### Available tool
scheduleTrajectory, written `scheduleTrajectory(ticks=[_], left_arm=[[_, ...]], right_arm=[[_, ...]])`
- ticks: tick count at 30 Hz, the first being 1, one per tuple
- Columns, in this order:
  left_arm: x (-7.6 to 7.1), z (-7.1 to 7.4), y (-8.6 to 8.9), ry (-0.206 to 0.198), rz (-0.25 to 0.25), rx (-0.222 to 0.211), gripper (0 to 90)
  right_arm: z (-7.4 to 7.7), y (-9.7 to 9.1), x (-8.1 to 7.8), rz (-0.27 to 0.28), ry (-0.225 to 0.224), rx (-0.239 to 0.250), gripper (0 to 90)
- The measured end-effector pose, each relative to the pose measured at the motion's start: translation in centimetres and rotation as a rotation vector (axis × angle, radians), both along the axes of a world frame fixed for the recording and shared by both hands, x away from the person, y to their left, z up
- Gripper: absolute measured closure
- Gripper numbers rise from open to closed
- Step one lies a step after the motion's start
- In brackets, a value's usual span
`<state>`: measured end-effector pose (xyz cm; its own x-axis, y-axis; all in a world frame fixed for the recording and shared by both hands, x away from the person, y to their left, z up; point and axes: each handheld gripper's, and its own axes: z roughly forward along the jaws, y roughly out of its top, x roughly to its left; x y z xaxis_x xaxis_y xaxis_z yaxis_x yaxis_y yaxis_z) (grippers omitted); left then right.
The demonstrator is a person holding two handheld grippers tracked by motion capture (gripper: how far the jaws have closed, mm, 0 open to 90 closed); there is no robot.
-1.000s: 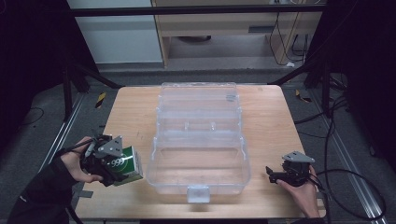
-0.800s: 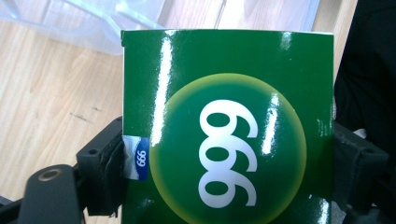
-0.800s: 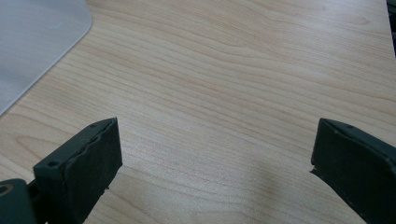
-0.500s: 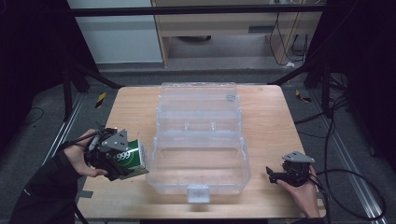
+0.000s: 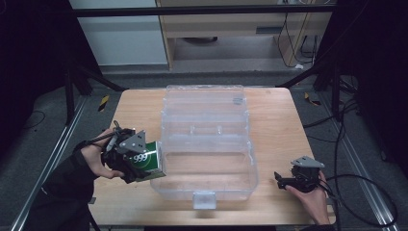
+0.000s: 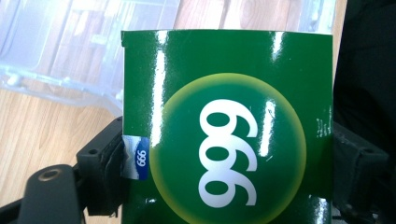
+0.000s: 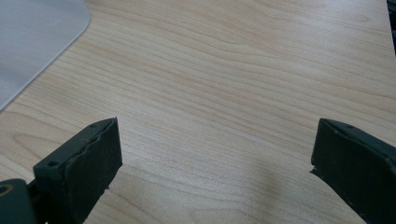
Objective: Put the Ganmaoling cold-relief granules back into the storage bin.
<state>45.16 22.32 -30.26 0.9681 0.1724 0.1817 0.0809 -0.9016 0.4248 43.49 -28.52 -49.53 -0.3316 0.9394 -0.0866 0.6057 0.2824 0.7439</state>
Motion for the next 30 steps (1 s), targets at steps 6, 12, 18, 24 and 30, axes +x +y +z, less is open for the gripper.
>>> scheduleTrajectory(ticks=[6, 12, 18, 24, 30], left_arm=[[0.4, -0.2, -1.2, 0.003, -0.020, 0.006, 15.1], [0.8, -0.4, -2.6, 0.011, -0.043, 0.014, 15.1], [1.3, -0.8, -3.7, 0.013, -0.061, 0.021, 15.1], [1.6, -1.5, -4.5, 0.021, -0.076, 0.016, 15.1], [1.8, -2.3, -5.0, 0.027, -0.088, 0.028, 15.1]], right_arm=[[0.0, 0.0, 0.0, 0.001, -0.001, 0.000, 2.3], [0.0, 0.0, 0.0, 0.002, 0.000, -0.002, 2.3], [-0.1, 0.0, 0.0, 0.002, 0.003, 0.000, 2.3], [-0.1, 0.0, 0.0, 0.003, 0.006, -0.001, 2.2], [-0.1, 0.0, 0.0, 0.008, 0.007, -0.006, 2.3]])
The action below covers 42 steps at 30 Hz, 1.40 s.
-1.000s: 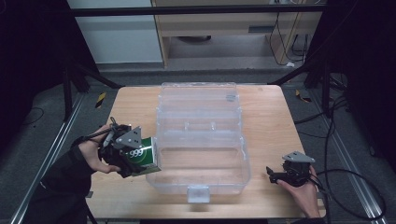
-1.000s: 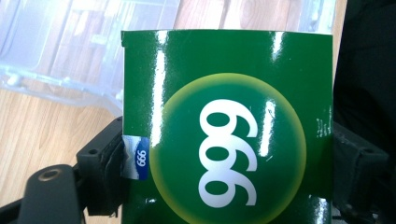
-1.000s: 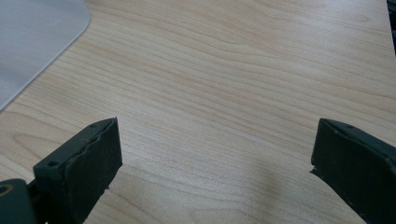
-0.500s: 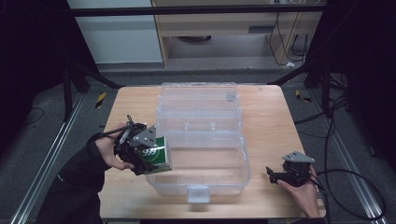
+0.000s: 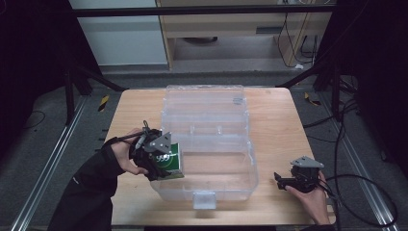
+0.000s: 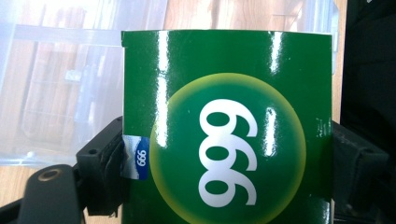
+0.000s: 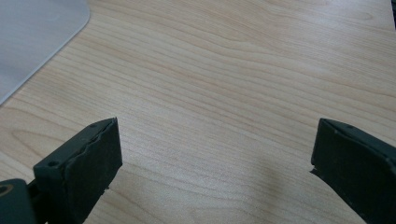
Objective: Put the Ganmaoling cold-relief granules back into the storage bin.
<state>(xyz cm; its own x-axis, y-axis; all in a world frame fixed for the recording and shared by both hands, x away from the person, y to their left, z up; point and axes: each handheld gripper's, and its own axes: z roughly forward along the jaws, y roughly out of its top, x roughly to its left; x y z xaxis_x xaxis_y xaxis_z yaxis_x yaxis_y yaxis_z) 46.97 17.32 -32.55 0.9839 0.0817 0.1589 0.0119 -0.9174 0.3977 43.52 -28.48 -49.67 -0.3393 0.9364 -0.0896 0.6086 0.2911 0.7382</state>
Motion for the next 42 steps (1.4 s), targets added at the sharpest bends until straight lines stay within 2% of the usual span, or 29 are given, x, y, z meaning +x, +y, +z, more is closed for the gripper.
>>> scheduleTrajectory(ticks=[6, 10, 32, 42], left_arm=[[0.1, -0.8, -0.2, 0.005, -0.008, 0.001, 15.1], [0.2, -1.6, -0.3, 0.013, -0.018, 0.020, 15.1], [0.6, -5.2, -0.8, 0.048, -0.046, 0.054, 15.0], [0.7, -6.3, -1.0, 0.059, -0.052, 0.069, 14.8]], right_arm=[[0.0, 0.1, 0.0, 0.001, 0.006, 0.003, 2.2], [-0.1, 0.1, 0.0, 0.002, 0.005, -0.004, 2.3], [-0.2, 0.1, 0.1, 0.007, 0.013, -0.007, 2.2], [-0.3, 0.1, 0.1, 0.011, 0.012, -0.011, 2.2]])
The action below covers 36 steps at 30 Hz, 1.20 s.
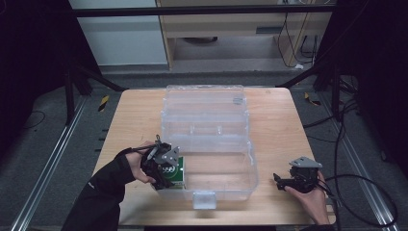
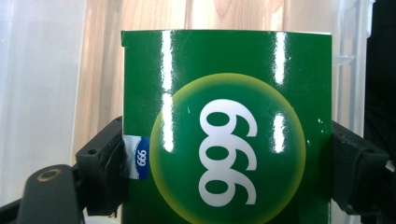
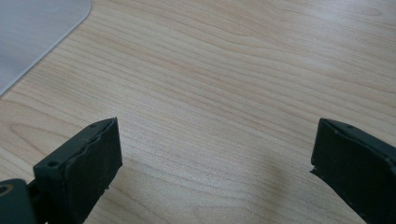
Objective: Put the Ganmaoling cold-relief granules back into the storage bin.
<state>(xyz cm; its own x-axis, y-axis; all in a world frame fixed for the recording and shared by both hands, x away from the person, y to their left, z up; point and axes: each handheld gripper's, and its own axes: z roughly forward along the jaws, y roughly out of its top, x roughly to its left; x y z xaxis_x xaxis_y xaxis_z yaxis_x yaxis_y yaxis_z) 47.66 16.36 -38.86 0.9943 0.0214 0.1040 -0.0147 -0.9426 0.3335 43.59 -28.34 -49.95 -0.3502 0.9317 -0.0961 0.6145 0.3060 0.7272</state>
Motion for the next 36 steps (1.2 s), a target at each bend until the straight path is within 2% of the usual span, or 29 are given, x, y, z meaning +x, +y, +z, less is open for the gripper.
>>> scheduleTrajectory(ticks=[10, 26, 29, 30, 31, 36], left_arm=[[0.0, -0.6, 0.0, 0.000, 0.010, -0.001, 14.0], [0.2, -1.3, 0.0, 0.012, 0.014, 0.022, 13.1], [0.2, -1.0, 0.2, 0.008, 0.032, -0.003, 13.2], [0.1, -0.4, 0.6, 0.001, 0.044, -0.041, 13.3], [0.1, -0.1, 0.7, -0.008, 0.043, -0.039, 13.4], [-0.3, 1.3, 1.6, -0.039, 0.071, -0.110, 14.4]], right_arm=[[0.0, 0.1, 0.0, -0.001, 0.006, 0.004, 2.2], [-0.1, 0.1, 0.0, 0.006, 0.011, -0.007, 2.1], [-0.1, 0.1, 0.0, 0.005, 0.013, -0.007, 2.1], [-0.1, 0.1, 0.0, 0.004, 0.013, -0.006, 2.1], [-0.1, 0.1, 0.0, 0.005, 0.012, -0.006, 2.2], [-0.1, 0.1, 0.0, 0.006, 0.011, -0.005, 2.1]])
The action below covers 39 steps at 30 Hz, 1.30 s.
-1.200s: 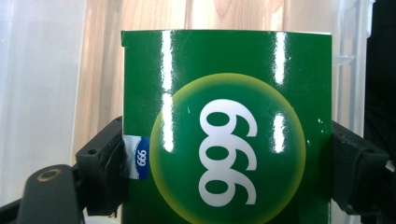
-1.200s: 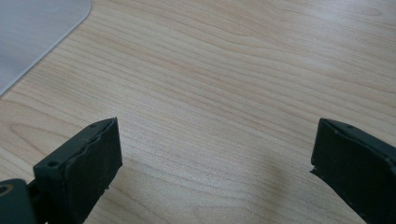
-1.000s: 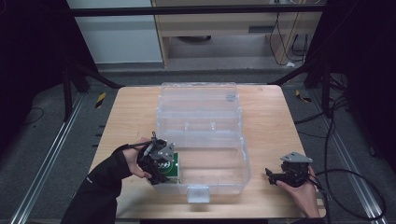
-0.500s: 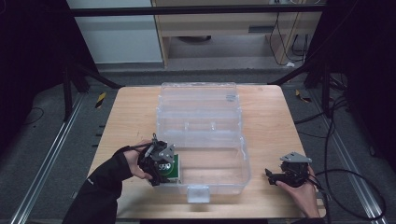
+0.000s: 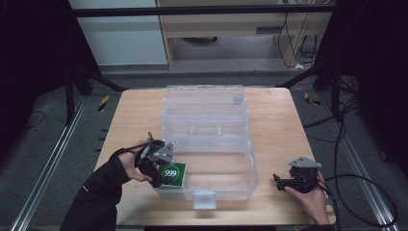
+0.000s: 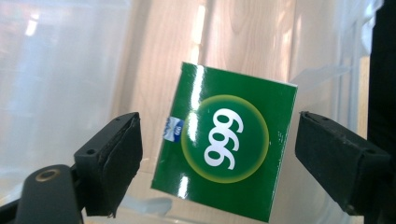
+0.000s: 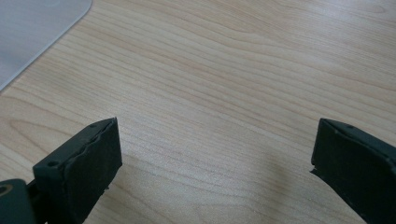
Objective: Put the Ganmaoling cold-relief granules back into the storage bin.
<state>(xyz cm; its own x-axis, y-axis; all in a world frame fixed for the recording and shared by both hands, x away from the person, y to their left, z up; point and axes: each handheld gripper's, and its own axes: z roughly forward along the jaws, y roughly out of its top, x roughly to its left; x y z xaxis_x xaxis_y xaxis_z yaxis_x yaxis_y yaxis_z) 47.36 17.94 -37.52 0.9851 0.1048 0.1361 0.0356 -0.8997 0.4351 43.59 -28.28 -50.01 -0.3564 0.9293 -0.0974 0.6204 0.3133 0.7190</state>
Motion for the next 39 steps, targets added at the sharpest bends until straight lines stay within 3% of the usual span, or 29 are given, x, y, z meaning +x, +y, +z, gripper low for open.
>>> scheduleTrajectory(ticks=[8, 12, 14, 18, 26, 33, 34, 35, 37, 38, 39], left_arm=[[-0.4, 1.5, 1.8, -0.035, 0.050, -0.093, 17.6], [-0.9, 2.2, 3.4, -0.061, 0.111, -0.155, 20.1], [-0.9, 2.3, 3.8, -0.065, 0.123, -0.164, 21.0], [-1.4, 2.2, 5.6, -0.082, 0.202, -0.210, 22.4], [-1.9, 0.7, 8.8, -0.086, 0.372, -0.304, 22.0], [-1.6, -1.4, 11.2, -0.097, 0.526, -0.349, 22.2], [-1.6, -1.4, 11.2, -0.097, 0.526, -0.349, 22.2], [-1.4, -2.0, 11.8, -0.101, 0.573, -0.365, 22.2], [-1.2, -2.6, 12.3, -0.110, 0.625, -0.376, 22.2], [-1.2, -2.6, 12.3, -0.110, 0.625, -0.376, 22.1], [-1.1, -3.3, 12.7, -0.122, 0.670, -0.380, 21.9]], right_arm=[[0.0, 0.0, 0.0, -0.004, 0.003, -0.003, 2.1], [0.0, 0.0, 0.0, -0.005, -0.001, -0.001, 2.1], [0.0, 0.0, 0.0, -0.006, -0.001, -0.001, 2.1], [0.0, -0.1, 0.0, -0.007, -0.002, 0.000, 2.1], [-0.1, -0.1, 0.0, -0.008, 0.001, 0.001, 2.2], [-0.2, -0.1, 0.0, -0.006, -0.005, 0.004, 2.2], [-0.2, -0.1, 0.0, -0.006, -0.005, 0.004, 2.2], [-0.2, -0.1, 0.0, -0.007, -0.002, 0.005, 2.2], [-0.2, -0.1, 0.0, -0.007, -0.005, 0.003, 2.2], [-0.2, -0.1, 0.0, -0.008, -0.004, 0.005, 2.2], [-0.2, -0.1, 0.0, -0.009, -0.005, 0.005, 2.2]])
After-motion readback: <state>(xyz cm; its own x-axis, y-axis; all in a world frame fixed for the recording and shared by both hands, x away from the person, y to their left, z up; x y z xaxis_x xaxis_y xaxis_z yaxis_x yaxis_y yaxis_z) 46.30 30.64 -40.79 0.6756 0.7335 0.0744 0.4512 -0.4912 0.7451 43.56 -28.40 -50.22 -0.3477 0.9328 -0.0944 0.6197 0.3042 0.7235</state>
